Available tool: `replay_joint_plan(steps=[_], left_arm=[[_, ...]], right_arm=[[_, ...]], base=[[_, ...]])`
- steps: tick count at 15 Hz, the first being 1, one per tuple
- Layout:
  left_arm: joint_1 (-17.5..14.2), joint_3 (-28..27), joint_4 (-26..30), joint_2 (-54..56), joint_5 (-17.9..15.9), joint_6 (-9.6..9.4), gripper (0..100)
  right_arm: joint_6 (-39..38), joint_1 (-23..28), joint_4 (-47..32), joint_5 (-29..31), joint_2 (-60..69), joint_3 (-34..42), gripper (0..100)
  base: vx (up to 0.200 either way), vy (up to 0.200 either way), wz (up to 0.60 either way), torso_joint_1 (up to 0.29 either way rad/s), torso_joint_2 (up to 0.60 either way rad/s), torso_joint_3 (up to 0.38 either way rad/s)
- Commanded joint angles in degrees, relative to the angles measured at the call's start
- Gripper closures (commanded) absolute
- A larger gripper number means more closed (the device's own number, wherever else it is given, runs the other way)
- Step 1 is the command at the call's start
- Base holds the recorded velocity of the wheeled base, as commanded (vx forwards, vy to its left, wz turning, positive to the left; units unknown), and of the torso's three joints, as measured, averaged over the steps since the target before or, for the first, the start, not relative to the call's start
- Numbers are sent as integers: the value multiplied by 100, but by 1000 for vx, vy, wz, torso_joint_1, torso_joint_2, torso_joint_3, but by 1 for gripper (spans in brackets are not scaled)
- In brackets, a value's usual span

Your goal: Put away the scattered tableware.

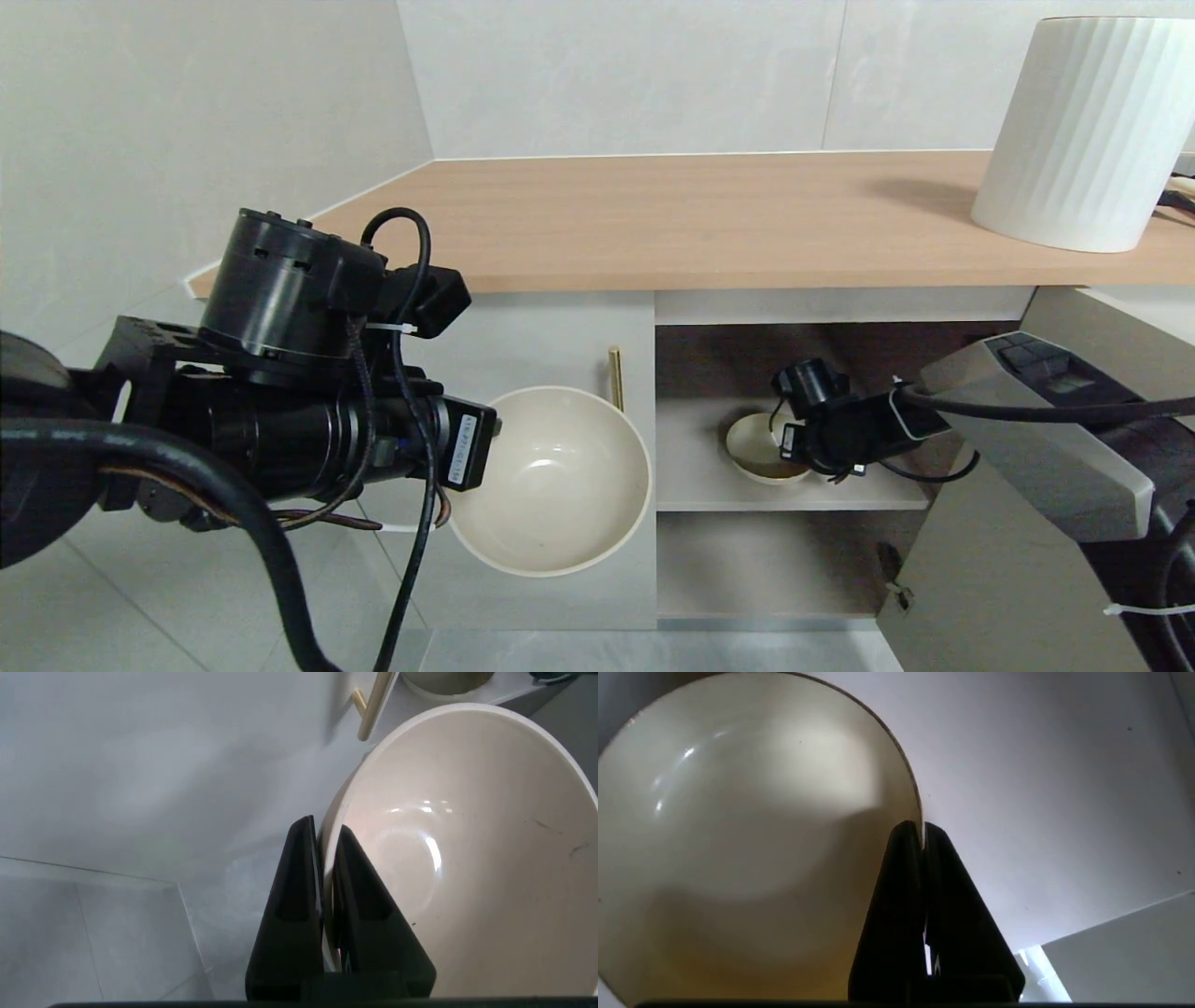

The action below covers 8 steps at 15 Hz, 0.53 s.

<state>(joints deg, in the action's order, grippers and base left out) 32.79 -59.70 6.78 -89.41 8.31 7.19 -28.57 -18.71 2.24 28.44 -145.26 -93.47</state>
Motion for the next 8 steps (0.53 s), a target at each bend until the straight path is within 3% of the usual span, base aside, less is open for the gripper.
replay_joint_plan(steps=[1,3,4,8], left_arm=[[-1,-7,-1,2,4,1,100],[-1,2,-1,-7,4,1,100],[-1,2,-1,-7,4,1,100],[-1,-7,-19,-68,12,1,100]], right_arm=[[1,-1,-5,4,-55,-23,100],[1,-1,-13,12,-37,-14,100],[-8,-1,-13,21,-28,-14,0],[-148,-36,-13,-14,446,320,0]], base=[[0,0,0,0,0,0],[0,0,0,0,0,0],[0,0,0,0,0,0],[0,0,0,0,0,0]])
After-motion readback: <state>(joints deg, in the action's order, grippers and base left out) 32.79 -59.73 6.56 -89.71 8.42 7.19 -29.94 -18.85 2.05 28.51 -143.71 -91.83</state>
